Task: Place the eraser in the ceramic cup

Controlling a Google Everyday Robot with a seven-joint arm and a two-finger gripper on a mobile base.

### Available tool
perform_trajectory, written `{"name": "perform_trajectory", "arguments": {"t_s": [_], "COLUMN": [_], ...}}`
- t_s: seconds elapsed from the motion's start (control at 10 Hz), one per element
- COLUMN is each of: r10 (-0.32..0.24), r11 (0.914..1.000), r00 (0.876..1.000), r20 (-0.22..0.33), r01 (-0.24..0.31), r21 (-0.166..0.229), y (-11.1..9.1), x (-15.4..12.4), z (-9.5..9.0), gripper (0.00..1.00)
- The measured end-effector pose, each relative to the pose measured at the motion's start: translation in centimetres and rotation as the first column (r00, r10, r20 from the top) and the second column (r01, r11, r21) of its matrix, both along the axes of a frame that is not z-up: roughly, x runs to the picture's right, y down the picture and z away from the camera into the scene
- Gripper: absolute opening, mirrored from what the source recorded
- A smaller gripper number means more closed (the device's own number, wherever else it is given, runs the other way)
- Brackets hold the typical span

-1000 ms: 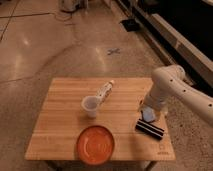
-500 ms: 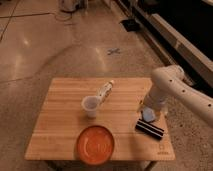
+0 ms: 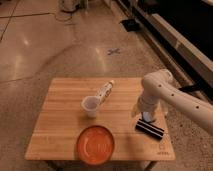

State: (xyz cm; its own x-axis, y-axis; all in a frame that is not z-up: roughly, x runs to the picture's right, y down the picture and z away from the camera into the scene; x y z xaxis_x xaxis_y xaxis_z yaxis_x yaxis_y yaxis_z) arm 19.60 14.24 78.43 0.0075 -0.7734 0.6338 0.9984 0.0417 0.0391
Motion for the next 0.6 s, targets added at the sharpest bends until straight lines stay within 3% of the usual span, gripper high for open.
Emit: {"name": "perform_trajectory", "arguments": {"t_s": [0.2,0.6], "r10": [-0.055,-0.126], "r11": [0.9981,0.9917], "r00": [0.998,0.992], "r20": [0.004,-0.001], "r01": [0.055,0.126], "r21": [0.028,0.023], "y": [0.7,2.7], "x": [1.3,2.4], "z": [1.3,2.8], "gripper": [0.64,0.64]}}
